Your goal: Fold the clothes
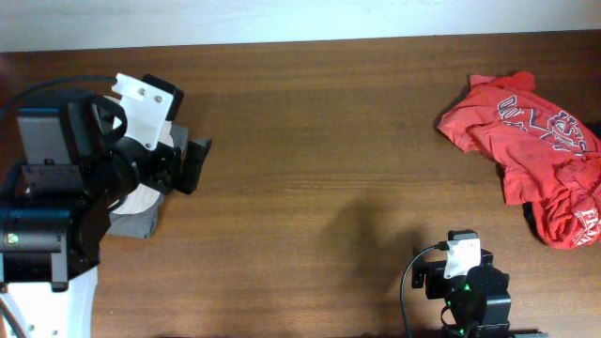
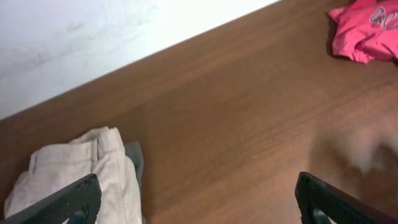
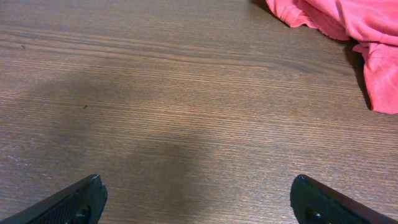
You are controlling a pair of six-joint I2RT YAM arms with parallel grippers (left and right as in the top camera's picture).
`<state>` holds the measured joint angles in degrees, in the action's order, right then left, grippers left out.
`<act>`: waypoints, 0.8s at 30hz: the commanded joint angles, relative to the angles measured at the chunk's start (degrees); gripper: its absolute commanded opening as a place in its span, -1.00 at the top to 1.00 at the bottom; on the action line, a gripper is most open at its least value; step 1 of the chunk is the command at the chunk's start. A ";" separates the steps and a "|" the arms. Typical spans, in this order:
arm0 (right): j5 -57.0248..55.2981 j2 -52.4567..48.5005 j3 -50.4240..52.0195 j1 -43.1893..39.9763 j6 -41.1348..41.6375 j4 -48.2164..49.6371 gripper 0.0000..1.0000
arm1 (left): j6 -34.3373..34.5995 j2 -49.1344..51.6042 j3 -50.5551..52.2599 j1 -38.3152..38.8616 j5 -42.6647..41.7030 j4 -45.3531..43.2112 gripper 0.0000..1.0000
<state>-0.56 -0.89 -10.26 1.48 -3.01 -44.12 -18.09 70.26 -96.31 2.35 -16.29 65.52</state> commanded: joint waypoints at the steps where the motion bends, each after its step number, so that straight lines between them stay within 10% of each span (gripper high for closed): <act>1: 0.31 0.70 0.70 -0.48 0.44 0.22 -0.98 | -1.11 -3.32 0.90 0.11 1.46 0.55 -0.99; 16: 0.31 0.70 0.70 -0.48 0.42 0.22 -0.98 | -1.73 -35.17 51.56 0.13 4.52 -45.53 -0.99; 24: 0.31 0.70 0.70 -0.48 0.44 0.22 -0.98 | -1.75 -53.53 74.44 0.11 4.61 -55.89 -0.99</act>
<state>-0.38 -0.80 -10.15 1.45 -3.01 -44.05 -19.31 21.65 -26.65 2.35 -12.01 10.48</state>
